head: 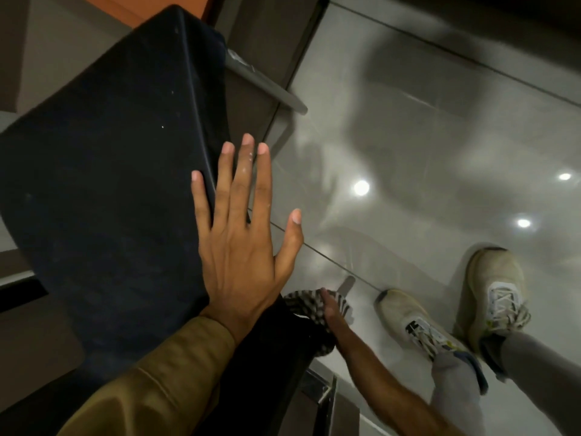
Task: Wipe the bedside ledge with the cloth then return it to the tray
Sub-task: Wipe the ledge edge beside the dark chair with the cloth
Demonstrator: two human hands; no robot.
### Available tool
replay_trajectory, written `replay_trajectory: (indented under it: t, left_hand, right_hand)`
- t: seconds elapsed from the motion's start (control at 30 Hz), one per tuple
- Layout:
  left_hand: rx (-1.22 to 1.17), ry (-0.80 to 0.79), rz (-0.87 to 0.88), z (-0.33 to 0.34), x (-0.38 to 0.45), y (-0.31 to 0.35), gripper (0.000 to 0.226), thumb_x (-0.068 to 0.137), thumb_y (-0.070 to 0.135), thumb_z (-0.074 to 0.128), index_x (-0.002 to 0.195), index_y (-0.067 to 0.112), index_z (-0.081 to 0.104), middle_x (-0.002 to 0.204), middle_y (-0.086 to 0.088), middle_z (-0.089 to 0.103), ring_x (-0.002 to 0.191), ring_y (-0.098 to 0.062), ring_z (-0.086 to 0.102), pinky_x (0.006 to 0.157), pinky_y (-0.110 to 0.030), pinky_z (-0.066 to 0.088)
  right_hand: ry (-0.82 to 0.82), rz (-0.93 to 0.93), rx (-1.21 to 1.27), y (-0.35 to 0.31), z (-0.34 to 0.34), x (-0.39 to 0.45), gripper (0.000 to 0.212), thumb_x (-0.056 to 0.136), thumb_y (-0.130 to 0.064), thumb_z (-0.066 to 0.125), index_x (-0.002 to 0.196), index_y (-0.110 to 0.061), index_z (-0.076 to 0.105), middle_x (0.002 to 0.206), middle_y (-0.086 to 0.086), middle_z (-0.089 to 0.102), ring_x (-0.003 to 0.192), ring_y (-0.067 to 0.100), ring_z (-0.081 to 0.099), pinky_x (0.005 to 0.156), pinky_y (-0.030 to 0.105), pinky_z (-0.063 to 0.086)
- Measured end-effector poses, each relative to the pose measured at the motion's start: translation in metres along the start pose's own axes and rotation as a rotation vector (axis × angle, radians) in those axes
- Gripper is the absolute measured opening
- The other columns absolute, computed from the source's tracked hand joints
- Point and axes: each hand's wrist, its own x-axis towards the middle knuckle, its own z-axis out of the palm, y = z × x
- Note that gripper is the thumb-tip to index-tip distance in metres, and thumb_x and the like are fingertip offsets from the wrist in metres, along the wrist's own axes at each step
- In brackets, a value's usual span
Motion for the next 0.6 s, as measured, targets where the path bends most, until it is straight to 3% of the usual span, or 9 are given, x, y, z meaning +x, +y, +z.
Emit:
replay_trajectory:
  t: [0.07,0.17,0.27,0.37,0.43,0.47,0.5,0.57,0.6]
  left_hand:
    - [-0.017,-0.003,0.000,0.000,0.000,0.000,0.073,0.110,0.050,0.033,0.170,0.009,0.027,0.180,-0.011,0.024,0.169,-0.029,0.017,0.139,-0.057,0.007]
    - [-0.016,0.011,0.006,0.005,-0.001,-0.004,0.074,0.109,0.053,0.032,0.171,0.012,0.025,0.181,-0.010,0.023,0.170,-0.028,0.015,0.139,-0.054,0.004]
    - [0.013,0.007,0.018,0.010,-0.002,-0.005,0.076,0.109,0.055,0.032,0.172,0.014,0.021,0.182,-0.009,0.019,0.170,-0.026,0.012,0.139,-0.055,0.004]
    - [0.031,-0.017,0.021,0.012,-0.002,-0.005,0.078,0.108,0.055,0.035,0.173,0.015,0.019,0.182,-0.008,0.017,0.171,-0.025,0.010,0.139,-0.056,0.006]
    - [0.024,-0.037,0.018,0.009,-0.001,-0.006,0.079,0.107,0.055,0.037,0.173,0.016,0.018,0.183,-0.008,0.015,0.171,-0.025,0.009,0.139,-0.056,0.006]
    - [0.022,-0.053,0.022,0.008,-0.001,-0.006,0.080,0.106,0.055,0.038,0.173,0.017,0.017,0.183,-0.008,0.012,0.171,-0.026,0.008,0.139,-0.056,0.005]
    - [0.018,-0.072,0.025,0.007,0.000,-0.005,0.082,0.105,0.055,0.040,0.174,0.018,0.015,0.183,-0.008,0.010,0.171,-0.026,0.007,0.138,-0.056,0.005]
    - [0.011,-0.109,0.048,0.004,0.000,-0.004,0.086,0.103,0.057,0.044,0.174,0.020,0.013,0.184,-0.009,0.005,0.171,-0.027,0.005,0.137,-0.057,0.003]
    - [0.003,-0.120,0.069,0.003,0.001,-0.005,0.087,0.102,0.058,0.044,0.174,0.020,0.012,0.184,-0.009,0.003,0.171,-0.027,0.004,0.137,-0.057,0.001]
  right_hand:
    - [0.003,-0.027,-0.030,-0.002,0.007,0.002,0.076,0.072,-0.094,0.053,0.143,-0.074,0.034,0.162,-0.044,0.014,0.146,-0.022,0.020,0.123,0.024,0.015]
    - [0.035,0.000,-0.077,-0.013,-0.006,0.026,0.067,0.088,-0.073,0.038,0.153,-0.057,0.026,0.174,-0.023,0.003,0.165,0.005,0.002,0.131,0.032,0.009]
    - [0.056,0.076,-0.077,-0.017,-0.024,0.039,0.075,0.098,-0.068,0.045,0.165,-0.037,0.031,0.174,-0.010,0.027,0.163,0.012,0.023,0.133,0.036,0.015]
    - [0.125,0.105,-0.183,-0.016,-0.020,0.022,0.062,0.090,-0.069,0.061,0.144,-0.039,0.062,0.156,-0.009,0.056,0.142,0.008,0.051,0.128,0.034,0.030]
    - [0.176,0.165,-0.222,-0.025,-0.014,0.010,0.028,0.095,-0.062,0.062,0.109,-0.049,0.081,0.139,-0.006,0.070,0.122,0.006,0.063,0.118,0.029,0.039]
    - [0.195,0.168,-0.226,-0.032,-0.014,0.008,0.027,0.098,-0.058,0.060,0.099,-0.048,0.084,0.136,-0.002,0.072,0.121,0.011,0.065,0.115,0.030,0.042]
    - [0.183,0.100,-0.193,-0.037,-0.022,0.000,0.031,0.102,-0.052,0.058,0.107,-0.038,0.085,0.140,0.009,0.071,0.128,0.022,0.065,0.116,0.033,0.044]
    - [0.106,-0.020,-0.131,-0.050,-0.035,-0.007,0.048,0.107,-0.035,0.055,0.138,0.000,0.068,0.151,0.031,0.058,0.144,0.040,0.055,0.124,0.044,0.039]
    - [0.114,-0.020,-0.150,-0.064,-0.037,0.000,0.054,0.109,-0.030,0.052,0.140,0.014,0.060,0.150,0.036,0.056,0.144,0.043,0.054,0.126,0.048,0.038]
